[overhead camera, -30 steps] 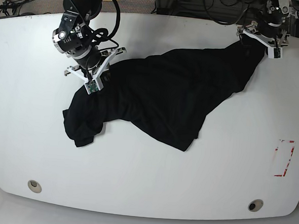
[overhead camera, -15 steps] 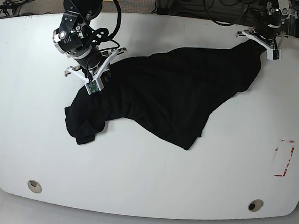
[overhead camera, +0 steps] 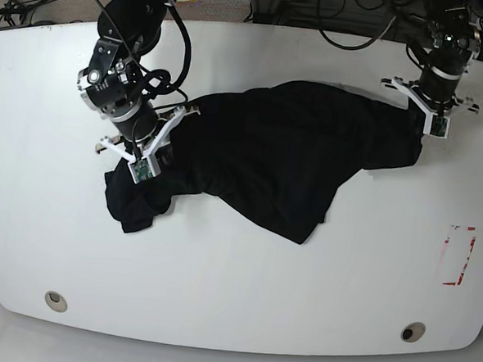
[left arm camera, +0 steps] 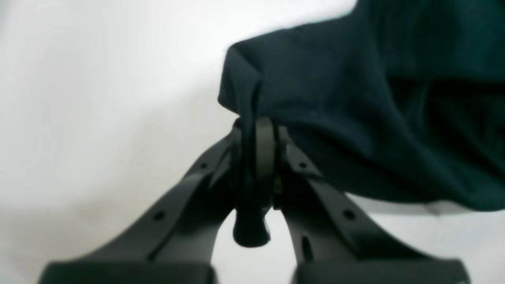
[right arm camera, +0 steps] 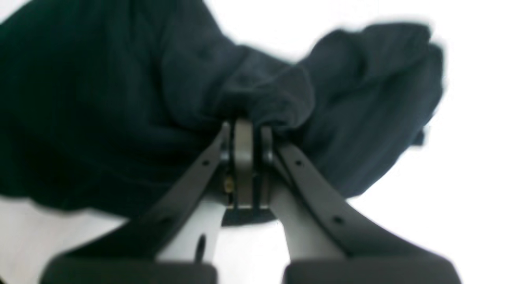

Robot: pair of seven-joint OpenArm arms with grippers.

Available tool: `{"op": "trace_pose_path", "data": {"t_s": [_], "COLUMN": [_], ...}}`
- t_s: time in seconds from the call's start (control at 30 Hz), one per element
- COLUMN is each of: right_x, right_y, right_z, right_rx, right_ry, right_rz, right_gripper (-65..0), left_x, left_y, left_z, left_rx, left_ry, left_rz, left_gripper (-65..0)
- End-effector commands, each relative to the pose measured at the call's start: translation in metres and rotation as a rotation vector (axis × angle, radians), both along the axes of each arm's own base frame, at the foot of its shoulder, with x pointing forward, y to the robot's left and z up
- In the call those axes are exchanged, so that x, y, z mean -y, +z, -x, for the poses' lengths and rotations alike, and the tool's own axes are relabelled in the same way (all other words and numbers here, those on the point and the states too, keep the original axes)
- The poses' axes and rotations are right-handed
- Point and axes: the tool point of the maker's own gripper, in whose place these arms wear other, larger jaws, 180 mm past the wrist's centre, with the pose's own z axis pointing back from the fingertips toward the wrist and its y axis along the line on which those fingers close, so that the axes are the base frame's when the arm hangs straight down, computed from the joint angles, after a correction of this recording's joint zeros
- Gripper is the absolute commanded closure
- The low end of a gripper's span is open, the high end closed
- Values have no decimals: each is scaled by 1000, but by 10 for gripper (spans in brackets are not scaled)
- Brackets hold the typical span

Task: Fold the T-shirt properly
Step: 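Lift the shirt with both grippers and pull it toward the robot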

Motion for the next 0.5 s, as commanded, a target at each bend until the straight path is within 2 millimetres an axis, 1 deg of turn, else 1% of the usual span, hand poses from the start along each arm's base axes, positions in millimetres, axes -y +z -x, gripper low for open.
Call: {"op": "trace_pose_path", "data": {"t_s": [0.0, 0.07, 0.13, 0.17, 0.23, 0.27, 0.3, 0.37, 0.43, 0.47], "right_x": [-1, 2, 7, 9, 11, 14, 15, 18, 23, 28], "right_y": [34, 49, 60, 69, 82, 93, 101, 116, 127, 138], "right_z": [-23, -36, -45, -52, -62, -69, -74, -86, -96, -103], "right_rx": [118, 162, 196, 222, 256, 286, 306, 340, 356, 373], "right_ry": [9, 9, 10, 10, 12, 10, 8, 8, 3, -3], "right_rz": [-4, 5, 23, 32, 40, 49, 55, 65, 81, 100], "right_gripper": [0, 0, 0, 0, 0, 0, 0, 0, 0, 0], "left_x": [-3, -9, -14, -20, -27, -33, -39, -57, -67, -74], "left_y": [18, 25, 30, 36, 46, 52, 55, 70, 83, 94], "left_z": [-15, -26, -33, -38, -47, -53, -56, -68, -79, -86], "left_rx": [56, 72, 82, 98, 124, 131, 125, 115, 117, 121], "left_ry": [-27, -30, -26, -12, 8, 30, 50, 85, 110, 131], "left_rz": [-64, -135, -176, -200, -220, -233, -240, -285, -309, -322], "left_gripper": [0, 0, 0, 0, 0, 0, 0, 0, 0, 0]}}
